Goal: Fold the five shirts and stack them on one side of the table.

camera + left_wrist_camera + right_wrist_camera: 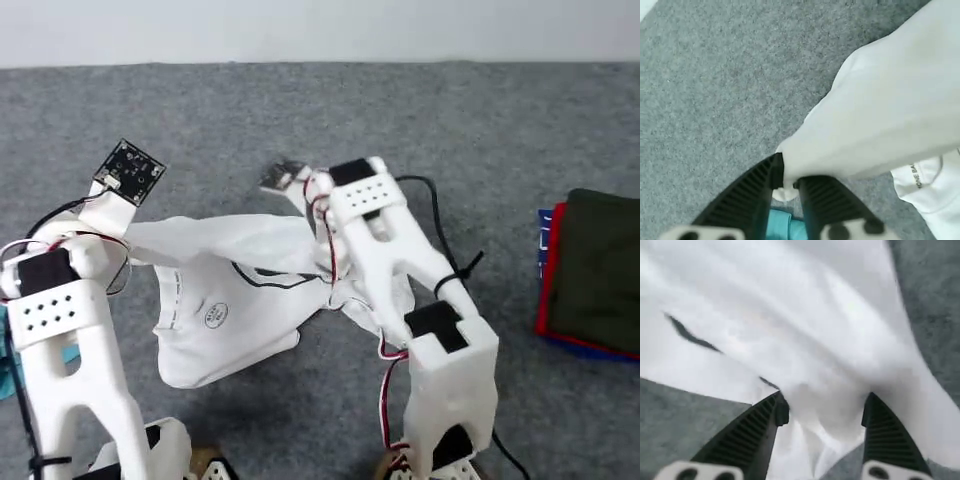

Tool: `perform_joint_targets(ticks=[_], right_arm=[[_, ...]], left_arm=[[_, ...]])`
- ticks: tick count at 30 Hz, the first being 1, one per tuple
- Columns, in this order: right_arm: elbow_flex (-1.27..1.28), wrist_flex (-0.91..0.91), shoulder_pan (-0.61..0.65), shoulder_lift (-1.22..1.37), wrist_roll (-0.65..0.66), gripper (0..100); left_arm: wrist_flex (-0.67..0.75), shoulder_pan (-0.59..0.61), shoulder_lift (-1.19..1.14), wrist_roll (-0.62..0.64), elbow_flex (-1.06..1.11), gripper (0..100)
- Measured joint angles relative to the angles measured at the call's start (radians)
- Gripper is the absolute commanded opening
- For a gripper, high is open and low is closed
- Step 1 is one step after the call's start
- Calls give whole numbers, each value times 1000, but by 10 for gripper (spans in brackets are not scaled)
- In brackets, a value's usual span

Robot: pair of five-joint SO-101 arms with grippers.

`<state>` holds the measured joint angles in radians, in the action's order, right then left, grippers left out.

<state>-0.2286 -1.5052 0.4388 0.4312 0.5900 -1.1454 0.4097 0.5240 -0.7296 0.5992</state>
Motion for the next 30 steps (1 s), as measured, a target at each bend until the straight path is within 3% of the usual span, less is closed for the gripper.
perform_joint_targets(ticks=[7, 30], right_arm=[[-265, -244, 3, 17, 0, 243], [-232, -195, -94, 199, 52, 221]], left_arm=[[0, 0, 0, 0, 0, 14], [0, 0, 0, 0, 0, 14]])
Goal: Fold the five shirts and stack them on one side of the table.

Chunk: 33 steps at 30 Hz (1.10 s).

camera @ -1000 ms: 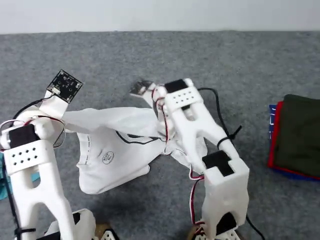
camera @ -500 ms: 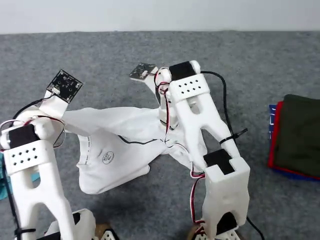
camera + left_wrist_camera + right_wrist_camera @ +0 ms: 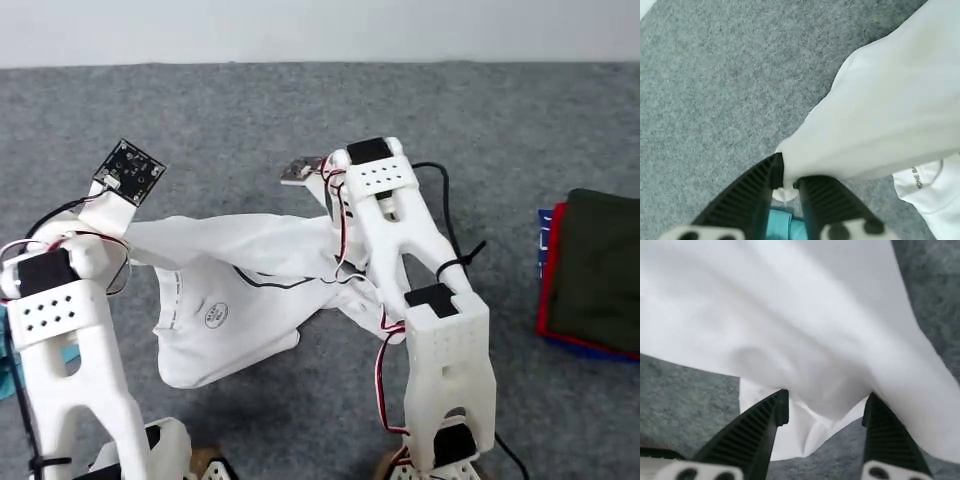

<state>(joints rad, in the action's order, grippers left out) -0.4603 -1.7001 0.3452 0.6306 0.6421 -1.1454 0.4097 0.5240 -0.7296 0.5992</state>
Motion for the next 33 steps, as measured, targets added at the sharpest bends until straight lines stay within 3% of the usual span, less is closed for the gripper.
perform_joint_targets(ticks=[4, 15, 19, 27, 33], right_arm=[[0, 32, -2, 0, 0, 120], [0, 37, 11, 0, 29, 105], [0, 37, 18, -2, 35, 13], [0, 32, 17, -140, 184, 10], [0, 31, 17, -302, 219, 10]], left_arm=[[0, 0, 0, 0, 0, 14], [0, 0, 0, 0, 0, 14], [0, 0, 0, 0, 29, 14], [0, 0, 0, 0, 35, 14], [0, 0, 0, 5, 29, 14]])
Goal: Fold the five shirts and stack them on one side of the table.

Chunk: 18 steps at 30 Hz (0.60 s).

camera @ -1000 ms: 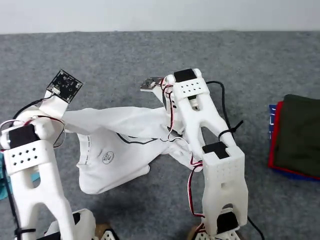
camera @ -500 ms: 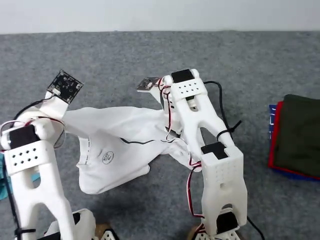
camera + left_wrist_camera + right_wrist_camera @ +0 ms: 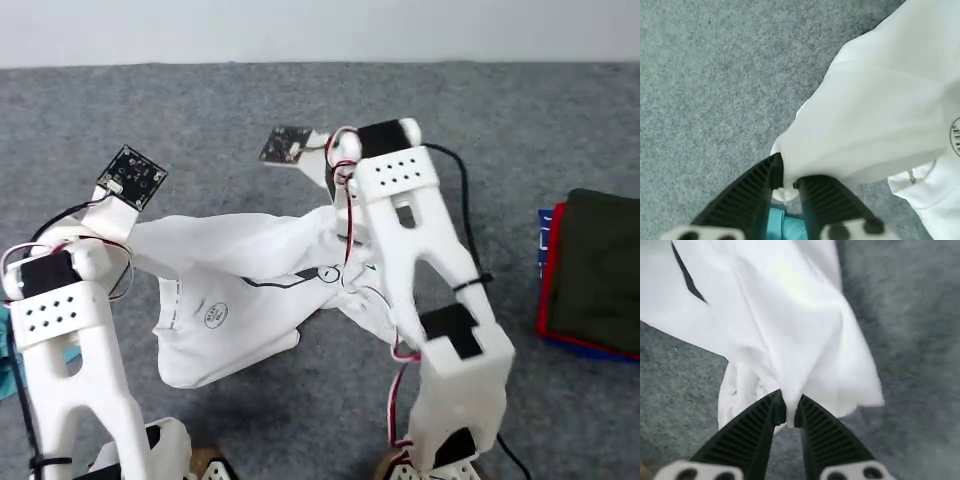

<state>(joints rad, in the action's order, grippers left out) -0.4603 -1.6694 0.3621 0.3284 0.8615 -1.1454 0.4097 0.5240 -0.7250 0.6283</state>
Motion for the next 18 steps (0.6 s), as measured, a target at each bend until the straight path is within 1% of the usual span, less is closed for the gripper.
perform_joint_targets(ticks=[3, 6, 8, 10, 14, 18], right_arm=[[0, 0, -5, -112, 3, 10], [0, 8, -31, -242, 3, 10], [0, 34, -64, -330, 9, 10], [0, 66, -110, -414, 46, 10], [0, 137, -216, -559, 121, 10], [0, 190, -272, -661, 187, 10]], left_arm=[[0, 0, 0, 57, -54, 14], [0, 0, 0, 186, -158, 14], [-2, 0, 0, 261, -250, 14], [-14, 0, 0, 307, -358, 14], [-17, 0, 0, 334, -546, 14], [-17, -17, 2, 338, -681, 14]])
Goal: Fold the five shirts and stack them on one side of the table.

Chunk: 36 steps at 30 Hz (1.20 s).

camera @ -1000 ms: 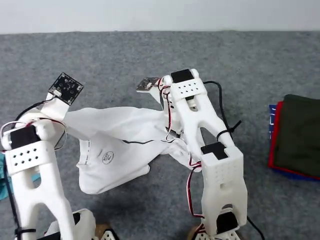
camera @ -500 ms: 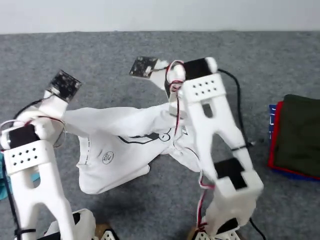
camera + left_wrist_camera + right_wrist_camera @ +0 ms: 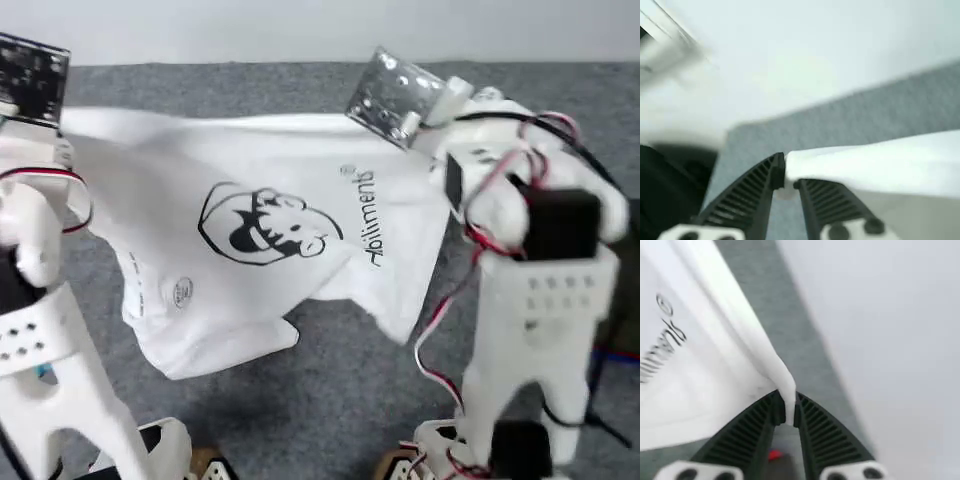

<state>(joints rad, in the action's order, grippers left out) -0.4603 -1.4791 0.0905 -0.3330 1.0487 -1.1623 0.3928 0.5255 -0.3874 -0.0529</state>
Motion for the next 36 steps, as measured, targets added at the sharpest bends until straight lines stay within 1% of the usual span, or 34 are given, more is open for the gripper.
perform_joint_targets(ticks=[11, 15, 21, 24, 29, 33, 36], right_arm=[[0, 164, -40, -242, 21, 10], [0, 239, -110, -331, 21, 10], [-2, 253, -216, -442, 21, 11], [-3, 221, -258, -485, 31, 11], [-3, 78, -278, -526, 49, 11], [28, -28, -279, -525, 49, 11], [117, -48, -279, -512, 49, 11]], left_arm=[[-9, -92, 0, 3, -381, 14], [-9, -98, 0, 3, -509, 14], [-71, -98, 5, 3, -726, 14], [-104, -98, 15, -34, -821, 14], [-190, -98, 17, -97, -927, 14], [-313, -121, 18, -104, -910, 14], [-393, -192, 18, -140, -796, 14]])
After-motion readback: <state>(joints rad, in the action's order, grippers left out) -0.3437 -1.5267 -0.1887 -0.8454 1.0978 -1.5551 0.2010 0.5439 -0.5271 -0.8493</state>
